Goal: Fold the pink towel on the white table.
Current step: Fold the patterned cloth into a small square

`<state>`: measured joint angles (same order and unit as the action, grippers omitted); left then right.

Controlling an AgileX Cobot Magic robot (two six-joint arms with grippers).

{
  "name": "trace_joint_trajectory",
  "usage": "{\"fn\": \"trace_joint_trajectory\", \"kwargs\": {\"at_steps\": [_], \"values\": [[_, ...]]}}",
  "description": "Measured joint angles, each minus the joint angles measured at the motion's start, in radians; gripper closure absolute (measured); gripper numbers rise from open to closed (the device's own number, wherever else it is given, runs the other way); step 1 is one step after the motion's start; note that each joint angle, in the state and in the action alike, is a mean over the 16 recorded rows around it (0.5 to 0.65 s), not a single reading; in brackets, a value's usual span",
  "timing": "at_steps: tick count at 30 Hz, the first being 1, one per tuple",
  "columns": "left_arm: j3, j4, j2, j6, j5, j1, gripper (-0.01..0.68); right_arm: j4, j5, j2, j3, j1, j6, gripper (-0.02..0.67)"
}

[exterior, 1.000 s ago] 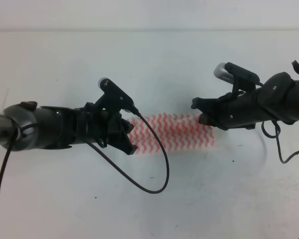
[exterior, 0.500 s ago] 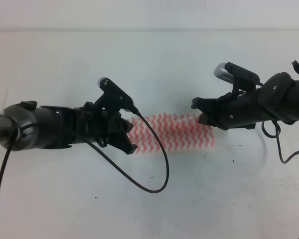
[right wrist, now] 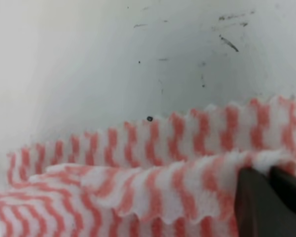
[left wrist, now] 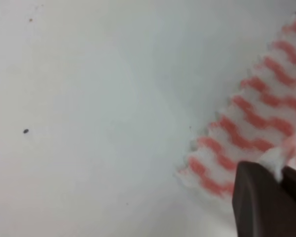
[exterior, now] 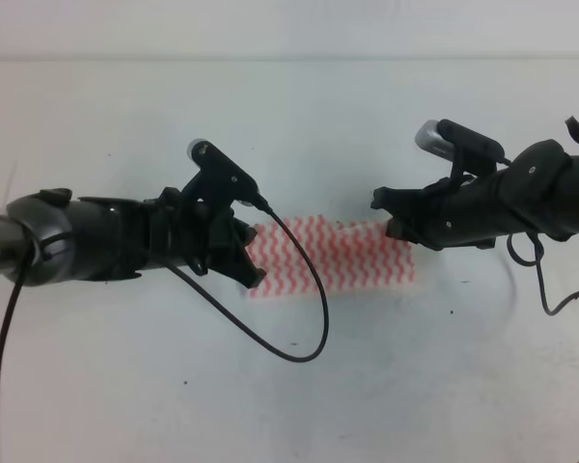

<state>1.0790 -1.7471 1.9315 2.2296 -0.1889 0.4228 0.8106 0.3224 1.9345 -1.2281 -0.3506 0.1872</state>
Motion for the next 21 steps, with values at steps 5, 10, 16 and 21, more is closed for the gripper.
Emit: {"fn": "trace_joint_trajectory", "kwargs": {"at_steps": [5, 10, 16, 21], "values": [[0.008, 0.0, 0.008, -0.003, 0.014, 0.0, 0.677, 0.0, -0.003, 0.0, 0.0, 0.0, 0.0, 0.665], [0.011, 0.0, 0.017, -0.006, 0.02, 0.0, 0.677, 0.0, -0.003, 0.002, 0.0, 0.0, 0.0, 0.665], [0.011, 0.0, 0.024, -0.006, 0.024, 0.0, 0.678, 0.0, -0.003, 0.002, 0.0, 0.0, 0.001, 0.665], [0.011, 0.0, 0.025, -0.005, 0.024, 0.0, 0.678, 0.0, -0.003, 0.003, 0.0, -0.001, 0.001, 0.665]]}}
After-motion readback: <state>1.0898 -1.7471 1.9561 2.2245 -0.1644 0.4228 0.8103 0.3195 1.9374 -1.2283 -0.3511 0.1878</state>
